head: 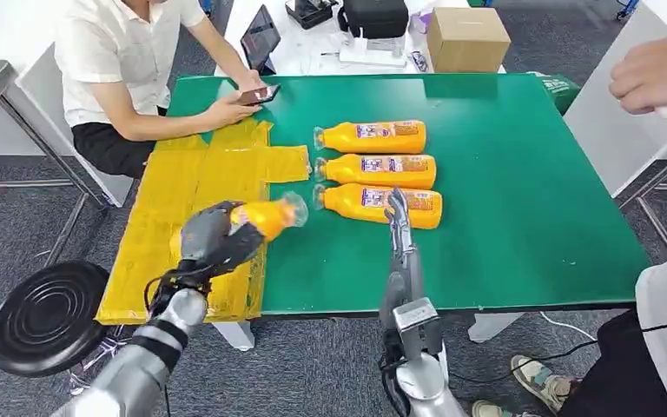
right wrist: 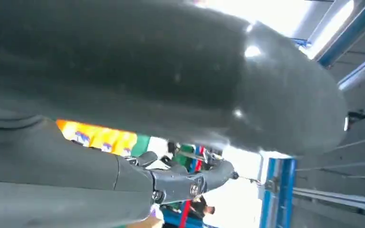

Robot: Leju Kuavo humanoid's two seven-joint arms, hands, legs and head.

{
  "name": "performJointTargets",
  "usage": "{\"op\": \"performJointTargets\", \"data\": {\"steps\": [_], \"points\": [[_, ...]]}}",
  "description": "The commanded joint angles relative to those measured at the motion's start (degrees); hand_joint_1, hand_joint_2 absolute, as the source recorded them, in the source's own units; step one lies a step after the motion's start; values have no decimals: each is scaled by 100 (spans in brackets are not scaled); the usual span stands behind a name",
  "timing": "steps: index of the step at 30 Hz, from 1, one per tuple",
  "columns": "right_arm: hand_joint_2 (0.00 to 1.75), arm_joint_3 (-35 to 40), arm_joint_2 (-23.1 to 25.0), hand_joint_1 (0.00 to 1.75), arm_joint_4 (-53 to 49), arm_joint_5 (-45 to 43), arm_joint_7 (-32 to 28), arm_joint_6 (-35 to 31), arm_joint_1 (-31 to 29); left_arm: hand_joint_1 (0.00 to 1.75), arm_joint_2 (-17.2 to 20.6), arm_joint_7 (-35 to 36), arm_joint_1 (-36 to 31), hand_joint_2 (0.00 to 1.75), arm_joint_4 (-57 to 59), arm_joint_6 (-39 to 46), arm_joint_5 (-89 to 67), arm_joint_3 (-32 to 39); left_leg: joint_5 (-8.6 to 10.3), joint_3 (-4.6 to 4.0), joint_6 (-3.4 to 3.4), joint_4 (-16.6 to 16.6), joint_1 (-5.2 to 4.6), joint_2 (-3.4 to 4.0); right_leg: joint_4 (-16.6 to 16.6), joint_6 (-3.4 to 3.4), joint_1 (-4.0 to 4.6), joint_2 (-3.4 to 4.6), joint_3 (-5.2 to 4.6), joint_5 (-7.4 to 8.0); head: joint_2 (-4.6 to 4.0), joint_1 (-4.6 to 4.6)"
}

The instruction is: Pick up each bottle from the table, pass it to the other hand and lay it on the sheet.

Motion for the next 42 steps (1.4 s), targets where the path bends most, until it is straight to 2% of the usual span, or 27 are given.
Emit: {"op": "performJointTargets", "data": {"steps": [1,5,7,10,11,12,13,16,17,18,19,26,29,31,39,42], "points": [[0,-109,83,0,785,-83,35,147,-262,175,239,236,-1153,175,1951,-584,-460,-803,-1,2,-8,0,9,9,-3,-10,10,5,4,3,0,0],[0,-180,140,0,852,-109,23,241,-256,175,209,678,-1303,175,2137,-671,-876,-842,0,4,-11,1,11,15,-3,-14,12,7,5,4,0,0],[0,-223,189,0,980,-111,20,252,-293,175,188,1098,-1444,175,2377,-981,-1299,-1111,1,1,-14,4,16,15,-2,-17,18,5,4,6,0,0],[0,-281,241,0,1152,-98,14,278,-338,175,139,1307,-1445,175,2508,-1131,-1391,-1021,1,3,-11,1,15,13,-4,-14,17,6,3,6,0,0],[0,-325,265,0,1259,-113,20,285,-373,166,119,1383,-1431,175,2562,-1136,-1445,-993,2,3,-13,1,18,17,-8,-16,20,9,6,9,0,-2],[0,-346,271,0,1301,-119,29,289,-378,136,110,1408,-1419,175,2582,-1169,-1432,-952,1,2,-11,1,16,18,-6,-13,18,11,4,8,0,0],[0,-356,273,0,1322,-120,34,293,-379,120,105,1417,-1413,175,2590,-1190,-1410,-916,1,7,-8,-2,10,14,-5,-10,11,8,8,5,0,0],[0,-362,268,0,1354,-120,32,301,-377,120,111,1418,-1397,175,2584,-1183,-1406,-904,2,7,-8,-4,8,12,-4,-8,9,7,8,4,0,2],[0,-382,275,0,1368,-116,31,284,-371,58,100,1406,-1394,175,2598,-1242,-1337,-819,3,8,-13,-4,13,17,-9,-14,15,10,10,8,0,0],[0,-407,280,0,1398,-111,37,249,-366,17,84,1315,-1412,175,2632,-1449,-1234,-734,2,8,-10,-3,11,14,-6,-11,12,8,9,6,0,2],[0,-427,273,0,1457,-116,38,259,-370,0,91,1181,-1420,175,2617,-1614,-1193,-717,3,10,-14,-5,16,20,-11,-17,18,12,11,9,0,2],[0,-574,319,0,1594,-342,-84,208,-371,0,-11,666,-1253,175,2374,-1719,-478,-130,4,13,-14,-6,16,14,-13,-16,18,6,17,8,0,0],[0,-567,299,0,1631,-355,-119,149,-374,0,-12,176,-1150,175,2225,-1906,-85,65,2,12,-11,-4,13,15,-8,-12,14,11,14,7,0,0],[0,-594,295,0,1641,-401,-160,102,-340,0,4,-54,-1008,175,2037,-1736,0,50,2,13,-13,-4,16,17,-13,-15,18,12,18,9,0,0],[0,-614,284,0,1591,-404,-194,50,-293,0,-15,-184,-930,175,1893,-1675,85,4,4,10,-15,-3,14,13,-7,-16,15,9,12,9,0,0],[0,-720,243,0,1540,-344,-228,-50,-191,0,-67,-274,-614,175,1257,-1075,155,-102,5,14,-11,-7,10,4,-11,-12,11,1,18,6,0,0]]}}
